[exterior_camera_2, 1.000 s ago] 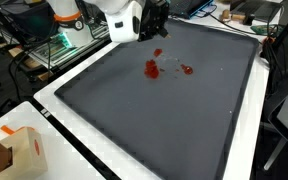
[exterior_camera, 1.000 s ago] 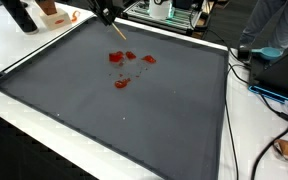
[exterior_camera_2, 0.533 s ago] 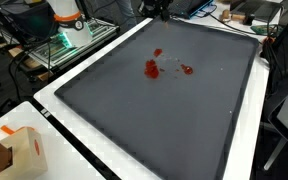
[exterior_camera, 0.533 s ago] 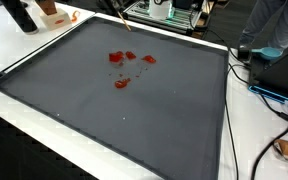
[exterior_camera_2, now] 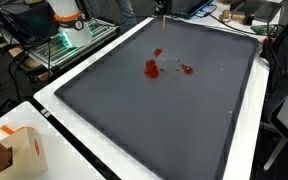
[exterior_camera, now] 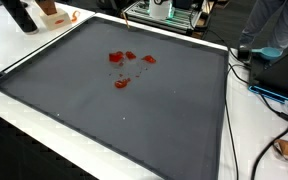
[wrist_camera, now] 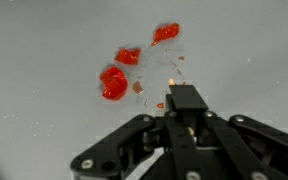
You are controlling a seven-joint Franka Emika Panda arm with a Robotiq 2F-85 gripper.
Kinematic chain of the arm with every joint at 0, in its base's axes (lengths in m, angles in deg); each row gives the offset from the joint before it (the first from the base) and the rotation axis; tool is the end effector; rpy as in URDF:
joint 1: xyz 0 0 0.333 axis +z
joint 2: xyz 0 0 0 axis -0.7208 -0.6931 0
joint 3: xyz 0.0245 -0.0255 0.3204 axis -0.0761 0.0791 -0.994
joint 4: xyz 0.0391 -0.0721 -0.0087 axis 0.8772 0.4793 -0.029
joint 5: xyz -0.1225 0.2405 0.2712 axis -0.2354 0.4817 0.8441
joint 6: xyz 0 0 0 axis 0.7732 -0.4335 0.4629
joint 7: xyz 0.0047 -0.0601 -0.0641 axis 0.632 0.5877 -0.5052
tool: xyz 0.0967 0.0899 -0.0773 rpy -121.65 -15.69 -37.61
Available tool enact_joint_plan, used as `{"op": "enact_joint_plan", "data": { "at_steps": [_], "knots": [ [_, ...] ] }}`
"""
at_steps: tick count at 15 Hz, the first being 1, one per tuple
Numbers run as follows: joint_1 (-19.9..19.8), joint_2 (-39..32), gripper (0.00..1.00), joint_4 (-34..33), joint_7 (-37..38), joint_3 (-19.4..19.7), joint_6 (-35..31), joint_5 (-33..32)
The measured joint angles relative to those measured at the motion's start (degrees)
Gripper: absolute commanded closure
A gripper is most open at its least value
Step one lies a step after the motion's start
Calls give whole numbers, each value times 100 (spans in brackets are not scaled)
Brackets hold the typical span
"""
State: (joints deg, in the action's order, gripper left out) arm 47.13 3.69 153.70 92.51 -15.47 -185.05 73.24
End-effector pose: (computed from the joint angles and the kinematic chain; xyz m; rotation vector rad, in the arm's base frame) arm 0.5383 0.0306 0.3902 -2.9430 0.5172 0.1883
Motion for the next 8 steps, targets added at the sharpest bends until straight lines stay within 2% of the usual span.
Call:
{"op": "enact_joint_plan", "data": {
  "at_steps": [7,8],
  "knots": [
    [342,-20,97,-4,843,-297,-79,-1401],
    [378,-22,88,-2,928,-319,-92,-1531]
  ]
}}
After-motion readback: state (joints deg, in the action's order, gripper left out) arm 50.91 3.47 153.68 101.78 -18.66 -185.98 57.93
